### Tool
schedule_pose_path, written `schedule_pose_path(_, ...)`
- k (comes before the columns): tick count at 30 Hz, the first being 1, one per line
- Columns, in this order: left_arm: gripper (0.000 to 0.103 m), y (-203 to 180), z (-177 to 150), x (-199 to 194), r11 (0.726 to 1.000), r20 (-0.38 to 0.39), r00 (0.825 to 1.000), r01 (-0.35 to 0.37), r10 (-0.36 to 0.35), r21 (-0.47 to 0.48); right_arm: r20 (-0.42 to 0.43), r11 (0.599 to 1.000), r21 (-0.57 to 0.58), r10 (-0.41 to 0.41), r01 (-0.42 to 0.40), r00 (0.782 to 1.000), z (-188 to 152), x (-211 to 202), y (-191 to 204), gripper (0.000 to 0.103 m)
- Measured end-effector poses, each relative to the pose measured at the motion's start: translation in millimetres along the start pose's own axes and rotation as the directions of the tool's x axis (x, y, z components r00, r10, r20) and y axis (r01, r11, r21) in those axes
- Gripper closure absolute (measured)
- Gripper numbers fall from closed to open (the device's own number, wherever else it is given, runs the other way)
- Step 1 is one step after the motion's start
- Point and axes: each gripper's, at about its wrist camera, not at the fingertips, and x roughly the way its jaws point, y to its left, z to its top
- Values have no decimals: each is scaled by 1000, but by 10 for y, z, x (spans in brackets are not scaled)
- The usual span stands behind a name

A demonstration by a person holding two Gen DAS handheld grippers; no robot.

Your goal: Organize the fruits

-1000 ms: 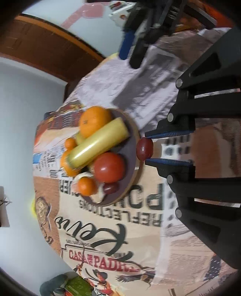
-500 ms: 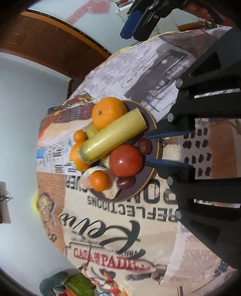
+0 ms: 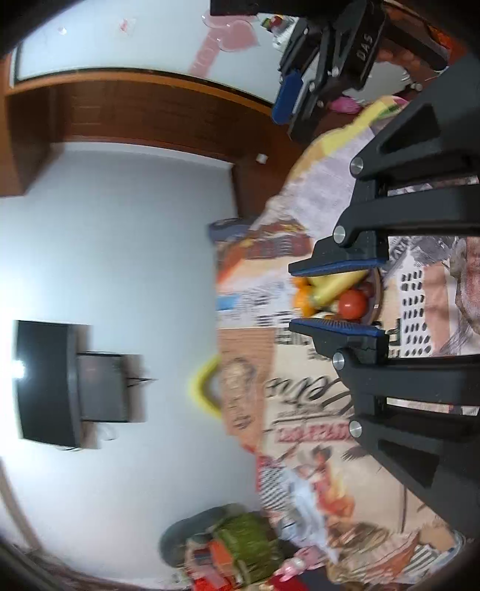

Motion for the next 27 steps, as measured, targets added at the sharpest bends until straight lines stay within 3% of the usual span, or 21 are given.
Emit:
schedule_pose_path(3,82,-28,105,-362,1000,72,997,3,-3,9,70,1000,-11,5,-4,998,113,-249,139,53)
schedule_pose_path(6,75,-56,167,-657,1000,131,991,1,-3,15,144,1000,-18,7,-4,990,202,-507,267,51)
schedule_pose_path(12,50,-101,185,-1088,1000,208,978,-4,2,10,249,999,-44,5,6,968,276,-831,456,47)
schedule_pose_path(16,33,-155,165,-1241,1000,238,971,-21,18,10,287,999,-50,-6,22,958,262,-904,542,29)
schedule_pose_path(20,13,-174,126,-1319,1000,250,968,-30,27,9,305,997,-58,-25,45,952,226,-909,609,20)
schedule_pose_path(27,3,-162,78,-1373,999,260,964,-44,45,-12,319,996,-47,-56,74,946,171,-1005,639,1)
